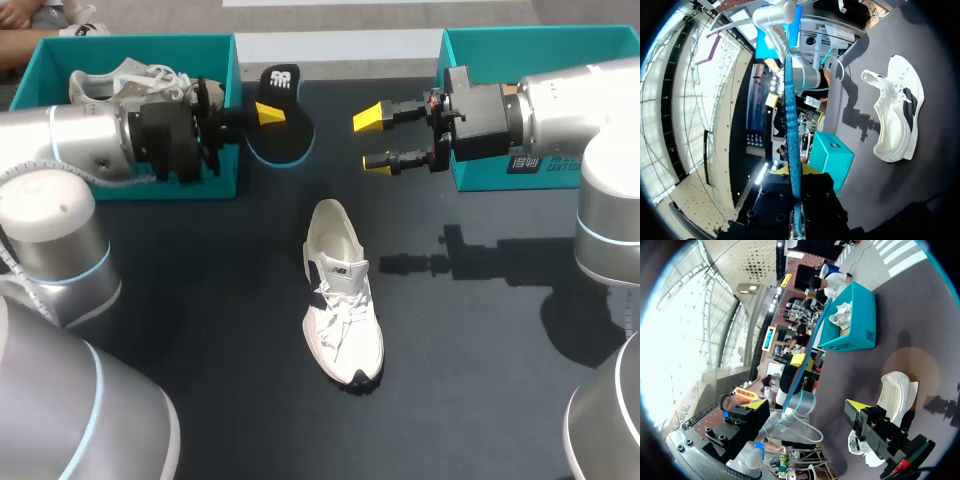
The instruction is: Take the shoe out of the shoebox, open the shoe tongue, remove and reinsert the insole, then place the shoe into the shoebox
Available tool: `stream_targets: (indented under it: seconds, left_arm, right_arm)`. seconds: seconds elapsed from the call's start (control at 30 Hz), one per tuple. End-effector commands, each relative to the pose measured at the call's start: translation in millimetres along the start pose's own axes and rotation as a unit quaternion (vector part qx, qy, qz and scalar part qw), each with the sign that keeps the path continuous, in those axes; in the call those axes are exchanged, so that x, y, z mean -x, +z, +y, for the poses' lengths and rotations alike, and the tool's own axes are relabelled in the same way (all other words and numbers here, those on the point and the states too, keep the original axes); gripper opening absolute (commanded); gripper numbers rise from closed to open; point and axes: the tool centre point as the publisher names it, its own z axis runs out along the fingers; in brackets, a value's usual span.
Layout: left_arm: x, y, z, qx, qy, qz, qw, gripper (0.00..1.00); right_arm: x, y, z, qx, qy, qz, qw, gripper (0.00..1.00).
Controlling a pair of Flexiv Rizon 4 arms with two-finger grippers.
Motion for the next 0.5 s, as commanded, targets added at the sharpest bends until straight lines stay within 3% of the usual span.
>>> stream_targets:
  seconds: [0.03, 0.23, 0.5]
  left_arm:
    - [-5.2, 0.9, -9.2, 0.029, 0.022, -0.032, 0.999, 0.0]
    - [-12.5, 5.8, -7.6, 0.016, 0.041, -0.017, 0.999, 0.0]
    - [-19.5, 15.7, -9.9, 0.008, 0.081, -0.002, 0.997, 0.0]
  right_arm:
    - [-0.3, 1.9, -0.6, 0.001, 0.001, -0.001, 1.0, 1.0]
    - [-0.3, 1.9, -0.6, 0.001, 0.001, -0.001, 1.0, 1.0]
    - [4.5, 22.7, -1.8, -0.019, 0.004, 0.007, 1.0, 1.0]
